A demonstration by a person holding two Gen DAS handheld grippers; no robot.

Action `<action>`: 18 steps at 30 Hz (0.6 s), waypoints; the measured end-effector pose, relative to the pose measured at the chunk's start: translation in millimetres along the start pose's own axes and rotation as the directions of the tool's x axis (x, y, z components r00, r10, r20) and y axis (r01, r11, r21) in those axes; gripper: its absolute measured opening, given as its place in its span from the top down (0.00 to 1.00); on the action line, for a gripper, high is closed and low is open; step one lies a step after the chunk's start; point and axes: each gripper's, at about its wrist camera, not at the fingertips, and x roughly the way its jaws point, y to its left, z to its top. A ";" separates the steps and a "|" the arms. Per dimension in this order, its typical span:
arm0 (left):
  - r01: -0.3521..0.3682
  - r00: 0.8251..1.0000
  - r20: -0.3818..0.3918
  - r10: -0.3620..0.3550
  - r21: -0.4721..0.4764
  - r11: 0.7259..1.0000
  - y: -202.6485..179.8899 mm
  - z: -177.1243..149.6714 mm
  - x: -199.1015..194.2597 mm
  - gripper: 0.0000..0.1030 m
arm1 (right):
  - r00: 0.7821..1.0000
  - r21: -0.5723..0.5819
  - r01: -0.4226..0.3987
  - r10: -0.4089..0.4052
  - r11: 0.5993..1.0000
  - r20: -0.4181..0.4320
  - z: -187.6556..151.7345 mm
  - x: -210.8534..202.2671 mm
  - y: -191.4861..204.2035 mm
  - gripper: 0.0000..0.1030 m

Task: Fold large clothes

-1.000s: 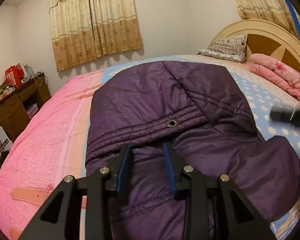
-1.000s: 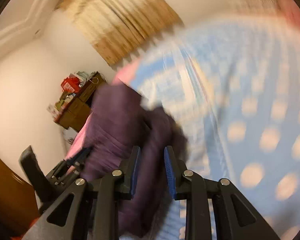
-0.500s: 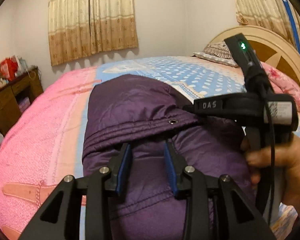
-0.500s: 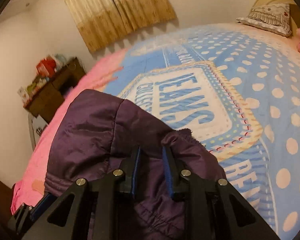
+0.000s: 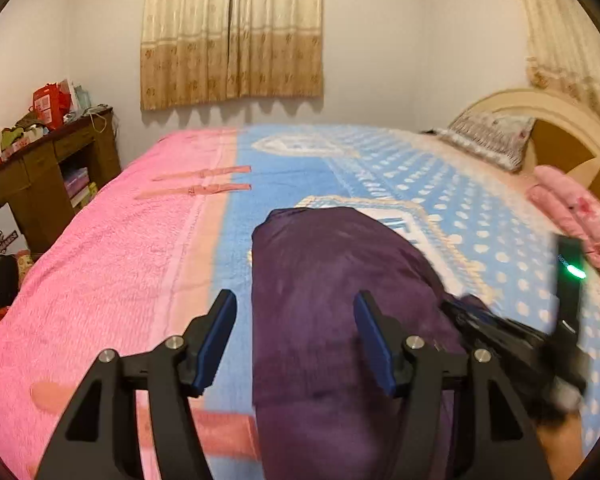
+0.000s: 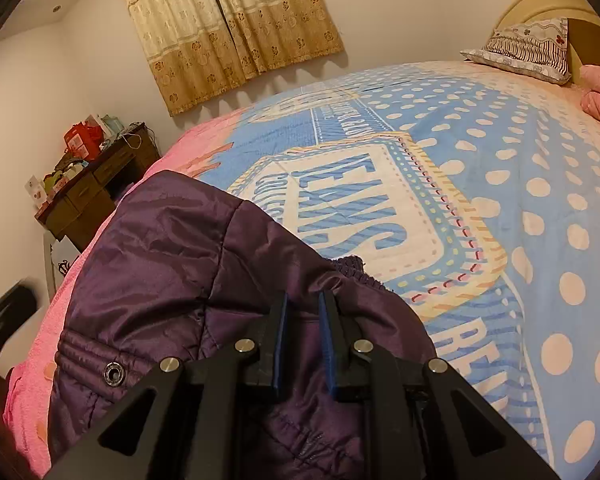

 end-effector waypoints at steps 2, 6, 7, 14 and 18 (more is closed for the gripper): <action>-0.066 0.997 -0.035 0.067 0.013 0.998 -7.7 1.8 30.2 0.31 | 1.000 0.004 -0.006 0.006 1.000 0.001 -0.7 -0.9 -1.3 0.86; -0.122 0.990 -0.073 0.124 0.034 0.992 -15.5 -16.2 52.2 0.24 | 1.000 -0.005 0.001 -0.001 1.000 0.001 0.7 2.3 1.4 0.86; -0.132 0.988 -0.072 0.134 0.033 0.991 -16.2 -17.2 51.9 0.23 | 1.000 -0.012 0.001 -0.002 1.000 -0.001 1.5 4.1 2.3 0.86; -0.127 0.986 -0.110 0.123 -0.025 0.992 -9.6 -24.8 63.4 0.20 | 0.999 0.014 -0.043 0.043 0.999 -0.021 6.4 17.1 -5.7 0.86; -0.162 0.980 -0.115 0.161 0.000 0.987 -15.1 -23.3 68.3 0.20 | 0.997 0.041 -0.069 0.070 0.997 -0.036 9.1 22.8 -11.2 0.86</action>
